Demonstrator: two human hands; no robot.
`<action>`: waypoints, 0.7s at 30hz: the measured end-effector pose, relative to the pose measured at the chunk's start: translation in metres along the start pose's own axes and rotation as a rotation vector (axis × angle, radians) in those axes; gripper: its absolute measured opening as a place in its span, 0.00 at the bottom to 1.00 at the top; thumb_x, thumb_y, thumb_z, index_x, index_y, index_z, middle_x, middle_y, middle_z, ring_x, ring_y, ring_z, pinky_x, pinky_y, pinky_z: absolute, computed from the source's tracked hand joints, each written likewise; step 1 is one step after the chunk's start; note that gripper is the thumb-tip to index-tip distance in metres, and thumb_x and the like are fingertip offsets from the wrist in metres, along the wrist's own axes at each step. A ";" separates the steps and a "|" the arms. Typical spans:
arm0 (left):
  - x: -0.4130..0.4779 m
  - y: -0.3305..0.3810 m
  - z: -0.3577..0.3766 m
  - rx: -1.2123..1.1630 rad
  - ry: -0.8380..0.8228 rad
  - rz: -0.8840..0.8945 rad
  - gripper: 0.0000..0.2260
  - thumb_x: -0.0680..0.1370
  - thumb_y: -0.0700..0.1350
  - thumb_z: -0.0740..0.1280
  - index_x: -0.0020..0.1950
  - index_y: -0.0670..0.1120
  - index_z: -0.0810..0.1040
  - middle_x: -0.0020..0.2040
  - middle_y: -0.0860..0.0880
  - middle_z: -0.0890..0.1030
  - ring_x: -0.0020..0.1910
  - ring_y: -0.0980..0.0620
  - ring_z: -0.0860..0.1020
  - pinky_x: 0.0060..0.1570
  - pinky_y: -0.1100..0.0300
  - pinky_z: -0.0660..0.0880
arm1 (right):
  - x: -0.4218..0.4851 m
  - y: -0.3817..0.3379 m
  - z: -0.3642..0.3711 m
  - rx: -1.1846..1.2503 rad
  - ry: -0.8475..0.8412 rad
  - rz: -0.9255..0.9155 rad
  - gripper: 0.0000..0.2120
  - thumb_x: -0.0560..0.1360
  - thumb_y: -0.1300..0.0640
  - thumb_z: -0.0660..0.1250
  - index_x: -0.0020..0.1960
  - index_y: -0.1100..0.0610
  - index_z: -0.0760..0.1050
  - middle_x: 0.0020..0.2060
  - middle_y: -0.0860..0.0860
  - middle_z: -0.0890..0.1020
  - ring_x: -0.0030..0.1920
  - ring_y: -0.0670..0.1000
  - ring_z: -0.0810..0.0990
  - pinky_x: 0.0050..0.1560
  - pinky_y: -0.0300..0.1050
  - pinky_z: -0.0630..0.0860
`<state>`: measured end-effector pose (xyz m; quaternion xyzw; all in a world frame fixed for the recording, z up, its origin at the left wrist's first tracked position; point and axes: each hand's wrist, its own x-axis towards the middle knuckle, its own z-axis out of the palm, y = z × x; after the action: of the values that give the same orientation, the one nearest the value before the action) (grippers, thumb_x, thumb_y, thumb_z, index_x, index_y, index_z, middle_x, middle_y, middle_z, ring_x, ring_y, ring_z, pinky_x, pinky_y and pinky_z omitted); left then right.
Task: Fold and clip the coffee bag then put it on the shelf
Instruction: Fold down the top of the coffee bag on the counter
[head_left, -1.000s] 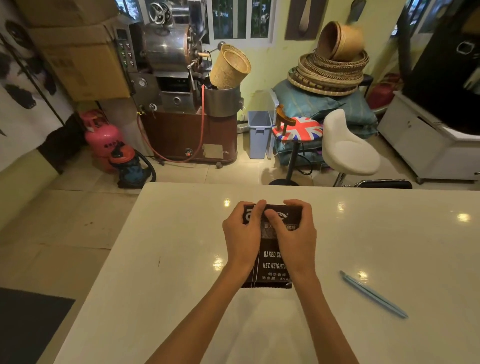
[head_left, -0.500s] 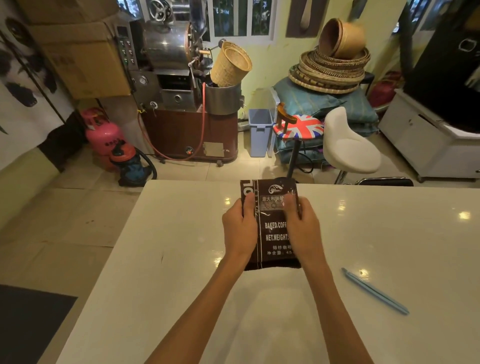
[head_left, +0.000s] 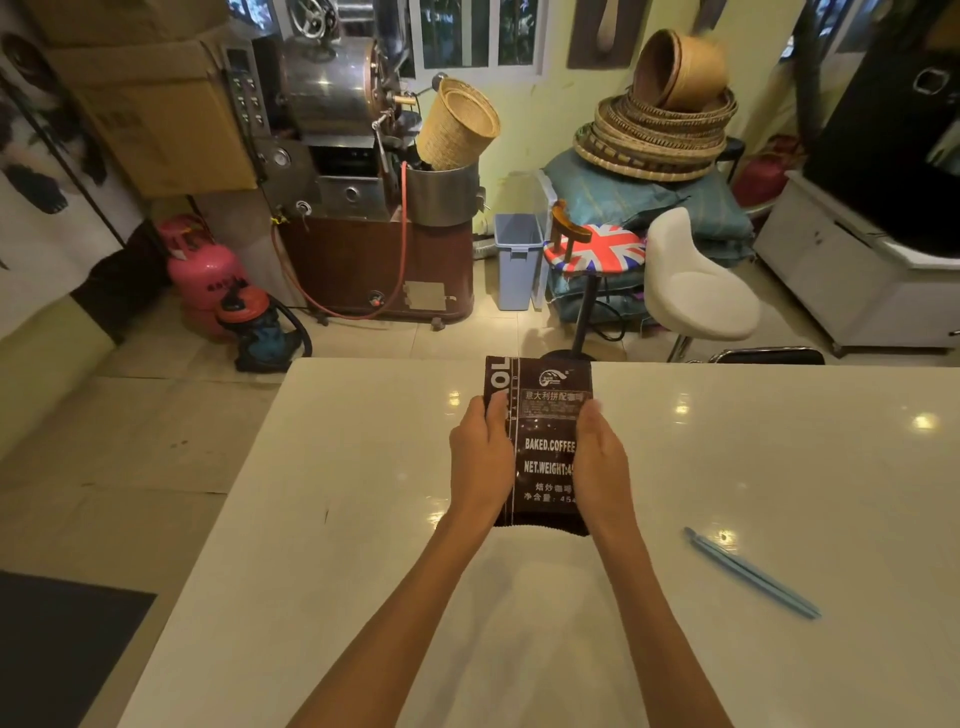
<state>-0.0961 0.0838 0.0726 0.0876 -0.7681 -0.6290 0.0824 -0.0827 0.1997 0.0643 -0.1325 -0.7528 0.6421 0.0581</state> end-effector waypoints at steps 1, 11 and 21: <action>0.002 -0.004 -0.001 0.001 -0.016 -0.003 0.15 0.84 0.51 0.54 0.53 0.44 0.75 0.44 0.51 0.82 0.42 0.55 0.83 0.40 0.63 0.80 | -0.006 0.005 0.002 -0.054 -0.001 -0.051 0.20 0.78 0.38 0.57 0.57 0.51 0.73 0.45 0.47 0.83 0.43 0.45 0.84 0.41 0.37 0.78; -0.025 -0.076 0.014 -0.001 -0.108 -0.187 0.19 0.84 0.52 0.51 0.52 0.42 0.78 0.45 0.46 0.83 0.44 0.52 0.82 0.43 0.62 0.78 | -0.016 0.076 0.002 -0.046 0.138 0.288 0.31 0.80 0.37 0.48 0.36 0.57 0.76 0.34 0.55 0.83 0.39 0.57 0.84 0.41 0.50 0.80; -0.038 -0.110 0.008 0.068 -0.169 -0.031 0.15 0.85 0.46 0.52 0.47 0.39 0.71 0.37 0.47 0.76 0.35 0.56 0.74 0.36 0.54 0.75 | -0.011 0.107 -0.125 -0.732 0.223 -0.103 0.05 0.78 0.56 0.65 0.48 0.54 0.80 0.41 0.52 0.84 0.45 0.57 0.81 0.45 0.49 0.75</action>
<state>-0.0578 0.0794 -0.0377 0.0489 -0.7917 -0.6089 0.0045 -0.0263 0.3302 -0.0192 -0.1754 -0.9271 0.3086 0.1206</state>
